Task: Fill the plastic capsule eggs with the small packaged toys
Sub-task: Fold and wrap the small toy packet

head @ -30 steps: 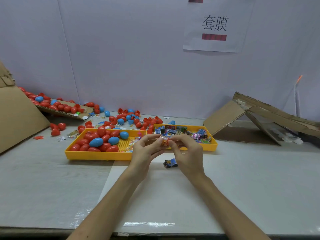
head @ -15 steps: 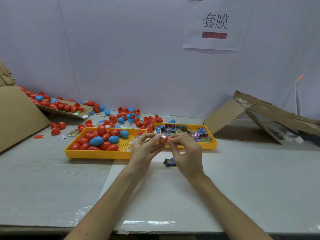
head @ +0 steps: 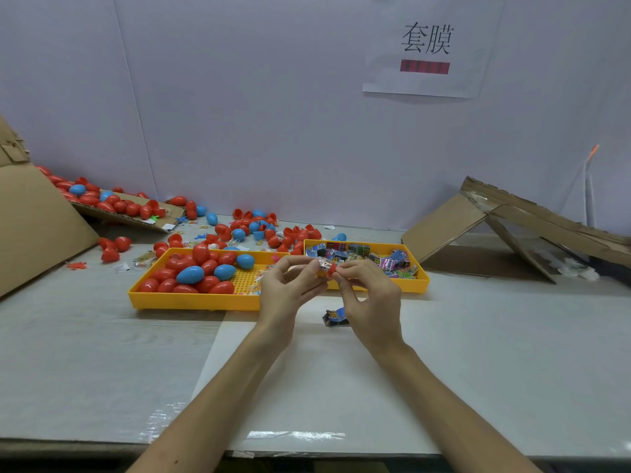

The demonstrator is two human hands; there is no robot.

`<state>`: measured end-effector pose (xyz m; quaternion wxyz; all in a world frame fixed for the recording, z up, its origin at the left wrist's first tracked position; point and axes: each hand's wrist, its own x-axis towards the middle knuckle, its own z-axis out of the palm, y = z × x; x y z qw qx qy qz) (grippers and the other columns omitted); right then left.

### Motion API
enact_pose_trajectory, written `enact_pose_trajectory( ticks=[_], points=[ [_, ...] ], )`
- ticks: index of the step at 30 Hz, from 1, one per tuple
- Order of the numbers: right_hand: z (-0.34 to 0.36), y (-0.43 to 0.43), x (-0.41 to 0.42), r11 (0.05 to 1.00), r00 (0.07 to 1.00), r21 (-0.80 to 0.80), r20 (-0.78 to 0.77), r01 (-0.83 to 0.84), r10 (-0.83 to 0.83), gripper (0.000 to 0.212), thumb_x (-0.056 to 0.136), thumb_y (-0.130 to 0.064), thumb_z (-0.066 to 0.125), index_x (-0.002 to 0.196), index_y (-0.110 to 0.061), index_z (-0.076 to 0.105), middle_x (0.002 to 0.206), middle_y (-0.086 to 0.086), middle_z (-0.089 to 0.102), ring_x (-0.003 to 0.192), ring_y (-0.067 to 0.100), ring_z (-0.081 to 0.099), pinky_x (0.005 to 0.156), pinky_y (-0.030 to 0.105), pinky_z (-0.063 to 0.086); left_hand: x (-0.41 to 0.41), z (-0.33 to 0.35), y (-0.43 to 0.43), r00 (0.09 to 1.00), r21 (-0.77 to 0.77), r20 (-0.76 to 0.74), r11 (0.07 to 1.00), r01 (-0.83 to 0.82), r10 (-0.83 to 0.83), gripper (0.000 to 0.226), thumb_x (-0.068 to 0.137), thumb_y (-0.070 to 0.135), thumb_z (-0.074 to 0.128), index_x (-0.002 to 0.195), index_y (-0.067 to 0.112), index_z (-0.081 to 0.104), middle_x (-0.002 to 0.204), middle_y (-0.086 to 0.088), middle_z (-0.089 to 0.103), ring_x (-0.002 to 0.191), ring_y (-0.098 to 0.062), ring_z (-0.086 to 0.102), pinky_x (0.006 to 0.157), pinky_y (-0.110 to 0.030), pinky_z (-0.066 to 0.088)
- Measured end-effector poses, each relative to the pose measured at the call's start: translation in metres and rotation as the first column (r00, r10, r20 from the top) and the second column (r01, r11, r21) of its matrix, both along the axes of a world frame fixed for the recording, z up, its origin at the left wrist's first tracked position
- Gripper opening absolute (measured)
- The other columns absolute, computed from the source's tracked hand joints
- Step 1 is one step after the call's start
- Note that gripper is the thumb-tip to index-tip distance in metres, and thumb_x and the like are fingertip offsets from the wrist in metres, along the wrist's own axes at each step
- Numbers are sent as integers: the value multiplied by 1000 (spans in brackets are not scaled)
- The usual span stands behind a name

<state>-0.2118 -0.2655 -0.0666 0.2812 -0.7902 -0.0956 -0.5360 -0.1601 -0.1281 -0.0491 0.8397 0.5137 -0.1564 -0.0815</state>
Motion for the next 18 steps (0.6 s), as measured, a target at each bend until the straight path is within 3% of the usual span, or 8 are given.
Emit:
enact_pose_trajectory(
  ticks=[7, 14, 18],
  points=[
    [-2, 2, 0, 999, 1000, -44, 23, 19, -19, 6, 85, -2, 76, 91, -2, 73, 93, 7, 71, 91, 13, 65, 85, 14, 51, 0, 1, 1, 999, 15, 21, 999, -36, 36, 12, 90, 12, 71, 96, 2, 66, 93, -11, 78, 90, -29, 76, 71, -28, 61],
    [-3, 1, 0, 999, 1000, -34, 16, 0, 0, 6, 87, -5, 74, 92, -2, 74, 94, 7, 71, 91, 14, 66, 80, 19, 56, 0, 0, -1, 999, 21, 41, 1000, -5, 4, 12, 94, 13, 66, 100, 3, 69, 91, -8, 76, 92, -25, 75, 75, -25, 60],
    [-3, 1, 1, 999, 1000, -46, 10, 2, -2, 7, 86, -3, 75, 93, -2, 74, 95, 7, 71, 91, 16, 67, 80, 22, 57, 1, -1, -1, 1000, 35, 8, 999, 17, -18, 17, 98, 15, 62, 105, 1, 68, 99, -15, 74, 97, -27, 73, 77, -26, 59]
  ],
)
